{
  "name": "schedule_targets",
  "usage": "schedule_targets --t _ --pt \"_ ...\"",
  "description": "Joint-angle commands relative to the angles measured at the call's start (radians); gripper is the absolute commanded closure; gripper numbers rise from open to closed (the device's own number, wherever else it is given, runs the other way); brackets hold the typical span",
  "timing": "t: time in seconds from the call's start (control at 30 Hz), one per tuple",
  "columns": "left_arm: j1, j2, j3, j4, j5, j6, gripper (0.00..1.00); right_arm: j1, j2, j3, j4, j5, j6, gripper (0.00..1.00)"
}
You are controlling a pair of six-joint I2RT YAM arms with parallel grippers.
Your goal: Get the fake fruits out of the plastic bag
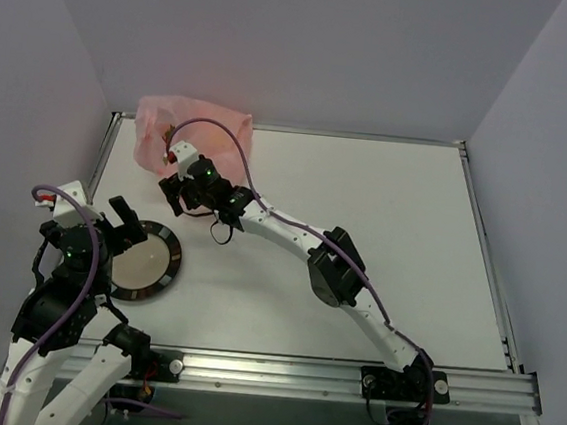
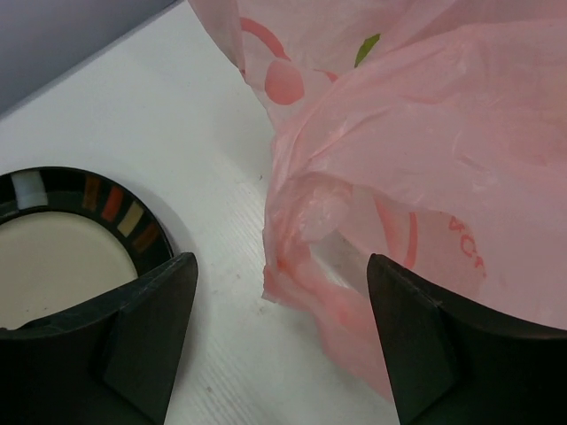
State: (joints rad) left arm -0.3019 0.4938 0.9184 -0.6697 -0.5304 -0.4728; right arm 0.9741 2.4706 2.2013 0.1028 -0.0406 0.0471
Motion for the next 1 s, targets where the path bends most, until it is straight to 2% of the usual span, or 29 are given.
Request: schedule_targets --t 0.0,0.17,0.23,0.27,0.3,0.33,0.37,0.4,0.6,0.77,0.87,0.97 --pt "-0.002 0.032 0.048 0.013 0.035 -0.029 0.03 -0.015 0.050 0.116 -0.009 -0.002 -0.036 0.26" --pt "0.017 0.084 0.048 0.032 0.066 -0.044 0.03 -0.038 0.155 0.211 -0.006 0.004 -0.030 0.26" --pt "0.053 0.103 0.050 0.039 0.087 -0.053 0.03 -0.043 0.183 0.244 0.000 0.019 -0.036 0.48" --pt "0.061 0.121 0.051 0.042 0.096 -0.059 0.03 -0.044 0.182 0.241 0.014 0.027 -0.032 0.63" --pt "0.067 0.132 0.053 0.053 0.108 -0.066 0.03 -0.045 0.165 0.220 0.058 0.033 -0.026 0.87" --pt "0.082 0.143 0.054 0.076 0.128 -0.078 0.03 -0.045 0.140 0.183 0.096 0.028 -0.013 0.94" --pt "0.095 0.176 0.057 0.085 0.139 -0.084 0.03 -0.043 0.063 0.064 0.139 0.021 -0.009 0.98" --pt "0.110 0.198 0.060 0.110 0.153 -0.092 0.03 -0.043 0.016 -0.002 0.240 0.015 -0.004 1.00" --pt "0.270 0.405 0.089 0.220 0.332 -0.119 0.03 -0.077 -0.251 -0.357 0.429 -0.080 0.098 1.00" --pt "0.288 0.577 0.149 0.303 0.431 -0.078 0.05 -0.091 -0.350 -0.489 0.488 -0.143 0.149 1.00" --pt "0.288 0.647 0.175 0.352 0.390 -0.033 0.06 -0.092 -0.389 -0.541 0.500 -0.163 0.168 1.00" --pt "0.290 0.745 0.232 0.349 0.278 0.014 0.06 -0.098 -0.433 -0.590 0.528 -0.180 0.189 1.00"
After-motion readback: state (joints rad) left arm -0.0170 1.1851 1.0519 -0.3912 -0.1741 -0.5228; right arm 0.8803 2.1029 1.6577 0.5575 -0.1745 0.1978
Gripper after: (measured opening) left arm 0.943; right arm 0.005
